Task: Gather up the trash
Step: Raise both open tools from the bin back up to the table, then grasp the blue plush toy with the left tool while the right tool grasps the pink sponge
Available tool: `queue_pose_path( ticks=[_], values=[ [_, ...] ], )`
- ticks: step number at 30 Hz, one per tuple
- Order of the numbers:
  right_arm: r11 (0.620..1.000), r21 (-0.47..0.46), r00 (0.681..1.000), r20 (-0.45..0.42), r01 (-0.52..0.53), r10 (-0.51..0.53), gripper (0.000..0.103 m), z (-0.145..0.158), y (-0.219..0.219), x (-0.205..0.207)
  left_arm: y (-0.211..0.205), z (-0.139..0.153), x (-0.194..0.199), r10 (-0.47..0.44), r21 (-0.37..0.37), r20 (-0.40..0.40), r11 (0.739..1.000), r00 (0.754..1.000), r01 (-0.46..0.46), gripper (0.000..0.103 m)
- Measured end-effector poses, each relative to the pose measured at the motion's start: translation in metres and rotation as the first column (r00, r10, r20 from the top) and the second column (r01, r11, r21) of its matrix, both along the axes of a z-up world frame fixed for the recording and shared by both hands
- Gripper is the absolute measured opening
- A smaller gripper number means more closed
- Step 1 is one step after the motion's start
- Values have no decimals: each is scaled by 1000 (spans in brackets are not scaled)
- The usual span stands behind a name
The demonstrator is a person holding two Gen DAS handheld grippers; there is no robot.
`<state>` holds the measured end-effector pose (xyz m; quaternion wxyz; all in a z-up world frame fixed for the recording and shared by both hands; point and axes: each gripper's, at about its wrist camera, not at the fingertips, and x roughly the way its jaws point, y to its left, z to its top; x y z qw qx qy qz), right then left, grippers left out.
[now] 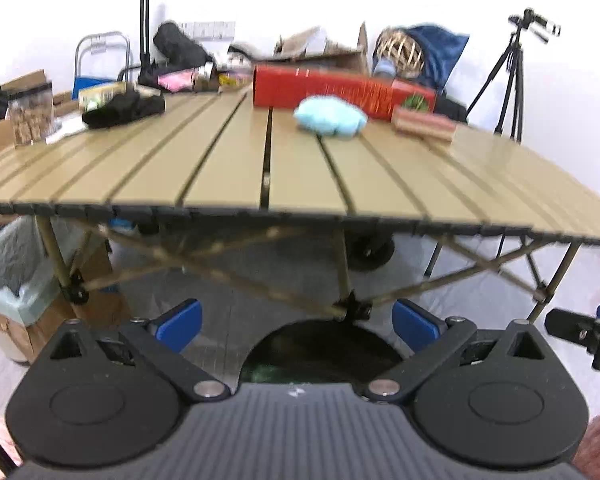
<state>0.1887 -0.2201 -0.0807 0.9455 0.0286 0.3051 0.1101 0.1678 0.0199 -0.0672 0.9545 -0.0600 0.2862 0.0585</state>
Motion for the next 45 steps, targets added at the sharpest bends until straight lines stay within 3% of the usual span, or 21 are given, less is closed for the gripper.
queue_pose_path(
  ticks=[10,25,34,45],
  values=[
    [1000,16,991,135,-21,19,103,38,3,-3,-1,44,6,-13,-17,97,1000,995,15,103],
    [997,73,973,231,9,-25,103,68,9,52,-9,78,79,-32,-11,150,999,988,34,103],
    [992,108,967,239,62,-86,103,73,3,105,-15,77,151,-51,25,107,998,993,49,103],
    [985,128,968,211,113,-138,103,72,4,173,-1,61,248,-2,-7,20,1000,1000,2,103]
  ],
)
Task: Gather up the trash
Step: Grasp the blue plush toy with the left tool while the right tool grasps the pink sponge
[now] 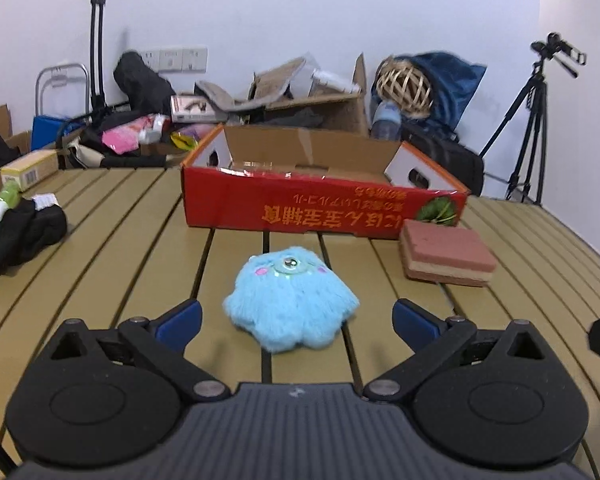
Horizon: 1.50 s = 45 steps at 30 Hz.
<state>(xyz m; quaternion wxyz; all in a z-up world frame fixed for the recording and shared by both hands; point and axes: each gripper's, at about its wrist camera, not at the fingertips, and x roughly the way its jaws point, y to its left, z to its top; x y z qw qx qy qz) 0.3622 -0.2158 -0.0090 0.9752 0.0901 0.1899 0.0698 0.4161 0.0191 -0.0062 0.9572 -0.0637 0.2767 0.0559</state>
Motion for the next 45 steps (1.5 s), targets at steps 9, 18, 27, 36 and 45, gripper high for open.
queue_pose_path(
  ticks=[9,18,27,36,45],
  values=[
    [999,-47,1000,-4,-4,4,103,5,17,46,8,-22,53,-14,-14,-102,1000,995,12,103],
    [996,-87,999,-39,-26,23,103,1,34,73,3,-27,59,-17,32,-78,999,997,20,90],
    [994,-103,996,-81,-38,29,103,-9,47,79,16,-25,54,-23,-48,-20,999,1000,22,80],
    [990,-135,997,-72,-42,32,103,0,55,81,25,-21,47,25,-70,31,997,999,-23,80],
    [979,-192,992,-118,-63,40,103,2,73,115,31,-19,45,77,-63,59,995,995,-73,80]
  ],
)
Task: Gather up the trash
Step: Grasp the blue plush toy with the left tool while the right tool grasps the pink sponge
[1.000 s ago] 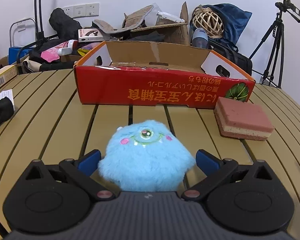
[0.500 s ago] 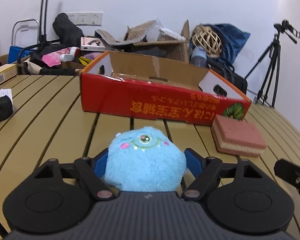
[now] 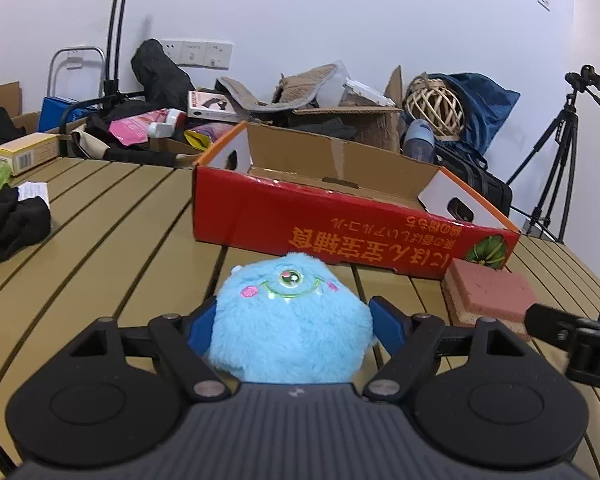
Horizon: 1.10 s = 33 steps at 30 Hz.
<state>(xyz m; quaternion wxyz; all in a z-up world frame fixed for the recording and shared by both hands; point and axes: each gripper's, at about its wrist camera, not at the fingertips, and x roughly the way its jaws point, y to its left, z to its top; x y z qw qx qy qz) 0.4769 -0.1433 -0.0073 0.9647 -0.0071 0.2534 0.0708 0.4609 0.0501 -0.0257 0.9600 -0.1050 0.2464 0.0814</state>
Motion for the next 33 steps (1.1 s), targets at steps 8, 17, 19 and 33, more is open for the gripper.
queue_pose_path(
  ticks=[8,17,19,33],
  values=[
    [1000,-20,996,-91,-6,5,103,-13,13,36,6,0,0,42,-8,6,999,999,-42,80],
    [999,-34,991,-135,10,-15,103,-23,19,65,8,0,0,55,-12,6,998,998,-55,80],
    [999,-47,990,-138,16,-23,103,-26,19,69,9,0,0,62,-14,5,998,998,-62,80],
    [999,35,980,-197,15,-8,103,-45,7,88,11,-1,0,75,-24,0,997,997,-75,80]
  ],
)
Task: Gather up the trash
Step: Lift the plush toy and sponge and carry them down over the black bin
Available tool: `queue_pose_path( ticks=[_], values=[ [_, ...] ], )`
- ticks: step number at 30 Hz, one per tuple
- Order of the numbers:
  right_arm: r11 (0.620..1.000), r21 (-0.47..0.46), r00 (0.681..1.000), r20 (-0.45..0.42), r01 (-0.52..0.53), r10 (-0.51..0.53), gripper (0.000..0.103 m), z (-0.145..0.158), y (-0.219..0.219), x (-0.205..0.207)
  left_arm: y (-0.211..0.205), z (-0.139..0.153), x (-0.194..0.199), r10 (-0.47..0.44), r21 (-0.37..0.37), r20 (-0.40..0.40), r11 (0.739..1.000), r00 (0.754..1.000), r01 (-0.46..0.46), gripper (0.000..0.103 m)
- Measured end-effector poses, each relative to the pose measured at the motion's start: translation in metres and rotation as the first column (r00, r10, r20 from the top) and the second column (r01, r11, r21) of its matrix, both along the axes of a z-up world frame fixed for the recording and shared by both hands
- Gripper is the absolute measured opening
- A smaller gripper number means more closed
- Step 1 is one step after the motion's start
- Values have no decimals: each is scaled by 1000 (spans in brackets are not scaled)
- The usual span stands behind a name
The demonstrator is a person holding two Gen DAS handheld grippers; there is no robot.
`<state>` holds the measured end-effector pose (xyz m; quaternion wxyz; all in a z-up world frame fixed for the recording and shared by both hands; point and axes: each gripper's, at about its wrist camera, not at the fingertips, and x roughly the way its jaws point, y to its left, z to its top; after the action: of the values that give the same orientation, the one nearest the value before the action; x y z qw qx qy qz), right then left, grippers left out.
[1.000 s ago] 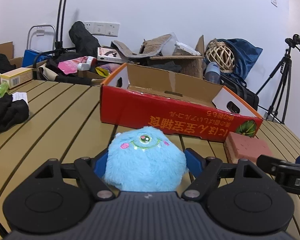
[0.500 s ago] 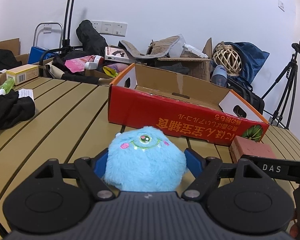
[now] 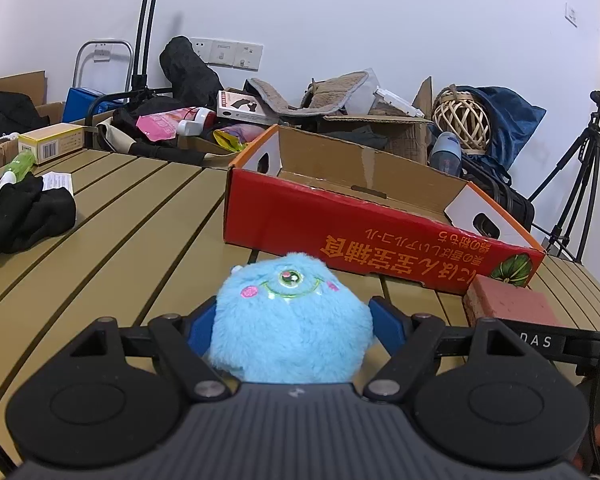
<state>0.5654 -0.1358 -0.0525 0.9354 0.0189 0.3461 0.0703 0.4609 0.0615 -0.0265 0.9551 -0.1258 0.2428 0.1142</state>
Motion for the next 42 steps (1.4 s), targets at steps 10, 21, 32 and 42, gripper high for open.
queue_pose_path(
  ticks=[10,21,32,42],
  values=[
    [1000,17,999,49,-11,11,98,8,-4,-11,-2,0,1,-4,0,-6,1000,1000,4,80],
    [999,35,997,81,-22,19,97,20,-11,-34,-11,7,-6,-5,44,8,999,1000,5,80],
    [998,47,992,119,-53,47,97,37,-10,-71,-21,19,-35,-21,90,6,996,1000,20,80],
    [994,78,987,151,-70,58,97,54,-16,-119,-28,38,-80,-28,117,15,993,999,26,80]
  ],
)
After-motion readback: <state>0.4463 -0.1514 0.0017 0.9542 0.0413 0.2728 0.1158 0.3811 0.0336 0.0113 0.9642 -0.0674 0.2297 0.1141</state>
